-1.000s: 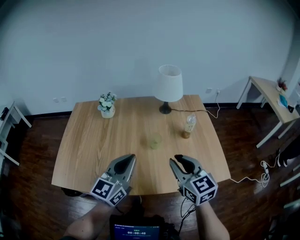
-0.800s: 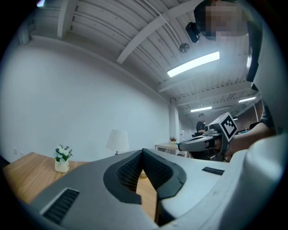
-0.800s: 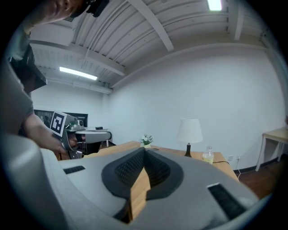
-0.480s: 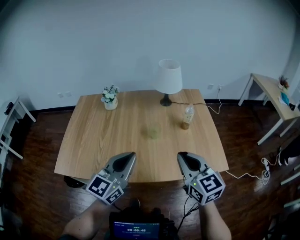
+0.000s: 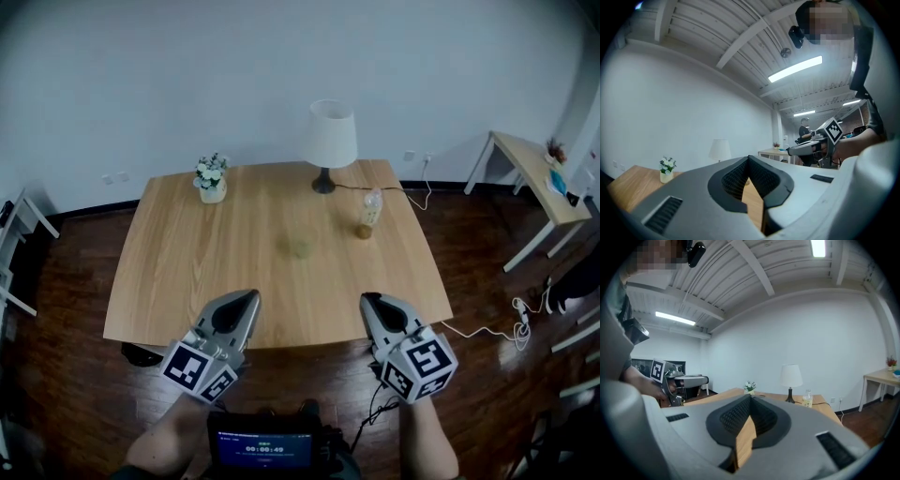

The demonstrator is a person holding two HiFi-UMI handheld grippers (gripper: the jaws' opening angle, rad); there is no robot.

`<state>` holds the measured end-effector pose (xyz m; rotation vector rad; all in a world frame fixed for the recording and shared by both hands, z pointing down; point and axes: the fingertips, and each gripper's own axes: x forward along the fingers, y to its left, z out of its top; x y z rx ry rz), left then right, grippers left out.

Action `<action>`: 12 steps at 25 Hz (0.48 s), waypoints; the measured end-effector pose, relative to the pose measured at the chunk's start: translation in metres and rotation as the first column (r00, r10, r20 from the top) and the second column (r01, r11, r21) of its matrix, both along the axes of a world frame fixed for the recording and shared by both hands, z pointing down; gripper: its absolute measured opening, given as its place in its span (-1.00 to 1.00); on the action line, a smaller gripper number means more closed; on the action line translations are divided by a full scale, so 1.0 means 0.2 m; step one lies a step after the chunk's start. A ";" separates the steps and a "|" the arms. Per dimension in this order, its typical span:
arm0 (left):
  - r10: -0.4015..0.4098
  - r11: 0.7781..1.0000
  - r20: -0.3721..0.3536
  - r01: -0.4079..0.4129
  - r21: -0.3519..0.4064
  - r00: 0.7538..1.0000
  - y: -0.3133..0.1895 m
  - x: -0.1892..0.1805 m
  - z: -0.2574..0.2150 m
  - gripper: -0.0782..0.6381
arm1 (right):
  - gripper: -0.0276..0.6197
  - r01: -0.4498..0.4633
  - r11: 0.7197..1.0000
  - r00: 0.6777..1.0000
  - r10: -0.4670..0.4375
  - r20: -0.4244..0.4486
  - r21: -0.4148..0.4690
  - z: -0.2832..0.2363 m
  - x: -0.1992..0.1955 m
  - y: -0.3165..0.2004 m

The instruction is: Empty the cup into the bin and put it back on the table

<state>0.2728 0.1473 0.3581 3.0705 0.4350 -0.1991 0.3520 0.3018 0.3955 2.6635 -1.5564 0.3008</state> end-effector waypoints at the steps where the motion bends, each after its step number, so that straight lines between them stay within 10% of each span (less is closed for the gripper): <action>1: -0.001 1.000 -0.006 0.001 0.000 1.000 -0.01 -0.01 -0.01 -0.81 | -0.91 -0.005 1.000 1.000 0.005 0.003 -0.001 0.00 -0.01 0.00; 12: 0.011 0.999 -0.014 -0.011 -0.034 1.000 -0.07 -0.10 -0.05 -0.81 | -0.91 -0.019 1.000 1.000 0.019 -0.003 -0.017 -0.03 -0.10 -0.01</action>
